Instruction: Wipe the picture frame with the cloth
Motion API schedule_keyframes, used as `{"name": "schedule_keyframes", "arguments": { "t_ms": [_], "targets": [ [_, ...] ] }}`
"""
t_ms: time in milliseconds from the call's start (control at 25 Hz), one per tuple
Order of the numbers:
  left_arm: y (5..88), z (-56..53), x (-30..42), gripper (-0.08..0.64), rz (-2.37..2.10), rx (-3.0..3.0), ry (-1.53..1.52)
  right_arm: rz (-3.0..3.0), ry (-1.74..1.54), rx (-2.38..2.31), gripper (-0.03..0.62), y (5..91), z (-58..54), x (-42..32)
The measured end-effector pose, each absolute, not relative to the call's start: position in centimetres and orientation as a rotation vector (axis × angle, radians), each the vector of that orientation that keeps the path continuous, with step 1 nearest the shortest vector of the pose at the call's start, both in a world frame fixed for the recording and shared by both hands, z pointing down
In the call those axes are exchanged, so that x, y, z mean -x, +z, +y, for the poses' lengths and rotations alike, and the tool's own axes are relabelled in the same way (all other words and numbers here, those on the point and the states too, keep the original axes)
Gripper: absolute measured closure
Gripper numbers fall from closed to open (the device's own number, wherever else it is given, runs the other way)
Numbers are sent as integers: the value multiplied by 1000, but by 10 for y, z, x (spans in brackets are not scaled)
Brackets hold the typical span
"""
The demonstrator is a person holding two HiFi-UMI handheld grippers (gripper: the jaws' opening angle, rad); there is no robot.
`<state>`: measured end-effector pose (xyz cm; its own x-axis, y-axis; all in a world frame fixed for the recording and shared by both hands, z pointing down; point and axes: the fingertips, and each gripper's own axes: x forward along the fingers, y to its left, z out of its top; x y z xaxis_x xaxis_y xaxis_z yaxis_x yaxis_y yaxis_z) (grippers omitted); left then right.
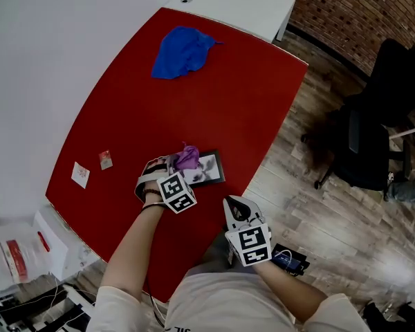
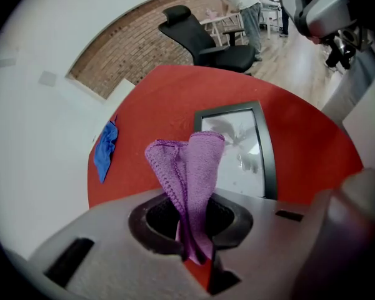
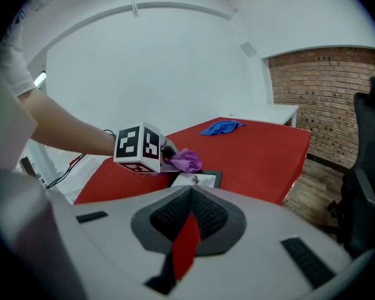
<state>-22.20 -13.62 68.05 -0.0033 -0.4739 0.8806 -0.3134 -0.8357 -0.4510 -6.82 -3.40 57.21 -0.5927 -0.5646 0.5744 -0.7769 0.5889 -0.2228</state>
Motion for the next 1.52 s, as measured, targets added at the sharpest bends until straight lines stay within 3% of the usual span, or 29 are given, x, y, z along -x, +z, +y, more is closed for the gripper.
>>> {"name": "schedule_keyframes", "arguments": {
  "t_ms": [600,1080,1520],
  "targets": [
    [680,-24,195,499,616,2179,-2055,-2389,647,-1051,588,578,-36,67],
    [671,-135,216,500,838,2083,-2065,-2368,660,-1082,588,577,-24,48],
    [682,-92,190,500,672,2093,-2103,-2346,680,-1107,588,586,-23,30]
  ]
}}
